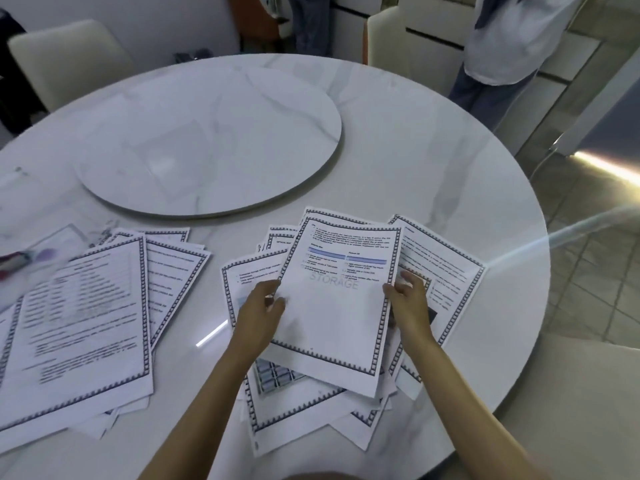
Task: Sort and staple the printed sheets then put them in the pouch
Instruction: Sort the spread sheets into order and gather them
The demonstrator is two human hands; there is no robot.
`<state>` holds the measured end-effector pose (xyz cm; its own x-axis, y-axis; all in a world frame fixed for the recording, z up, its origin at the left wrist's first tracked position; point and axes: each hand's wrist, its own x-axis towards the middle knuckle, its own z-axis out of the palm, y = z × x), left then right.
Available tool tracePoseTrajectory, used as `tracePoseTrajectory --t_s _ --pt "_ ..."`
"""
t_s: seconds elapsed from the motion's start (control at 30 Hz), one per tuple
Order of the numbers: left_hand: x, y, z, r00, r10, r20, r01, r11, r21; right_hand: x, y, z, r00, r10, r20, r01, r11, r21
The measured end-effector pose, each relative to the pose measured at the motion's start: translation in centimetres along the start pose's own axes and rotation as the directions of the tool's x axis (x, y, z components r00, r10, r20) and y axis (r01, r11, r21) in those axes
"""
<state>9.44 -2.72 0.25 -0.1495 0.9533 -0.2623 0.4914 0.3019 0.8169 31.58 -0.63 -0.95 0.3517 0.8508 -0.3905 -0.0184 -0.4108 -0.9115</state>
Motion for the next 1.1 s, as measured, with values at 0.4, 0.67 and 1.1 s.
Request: tracePoseTrajectory --t_s 0.4,0.67,1.1 --pt "-7.4 -4.2 -1.7 0.989 -0.075 -0.125 0.06 0.99 -0.124 -0.6 1.1 0.1 0.996 -0.092 0.01 0.091 0.962 -0.256" --pt "-8.5 -4.6 -2.5 0.97 -0.196 -0.141 0.159 0.958 -0.238 -0.5 0.5 -2.7 0.981 -0.18 -0.079 0.159 0.963 -0.218" --pt "-6.2 -4.6 -2.6 0.928 -0.35 -0.128 0.293 0.898 -0.329 0.1 -1.2 -10.6 0.893 -0.184 -0.41 0.22 0.975 0.042"
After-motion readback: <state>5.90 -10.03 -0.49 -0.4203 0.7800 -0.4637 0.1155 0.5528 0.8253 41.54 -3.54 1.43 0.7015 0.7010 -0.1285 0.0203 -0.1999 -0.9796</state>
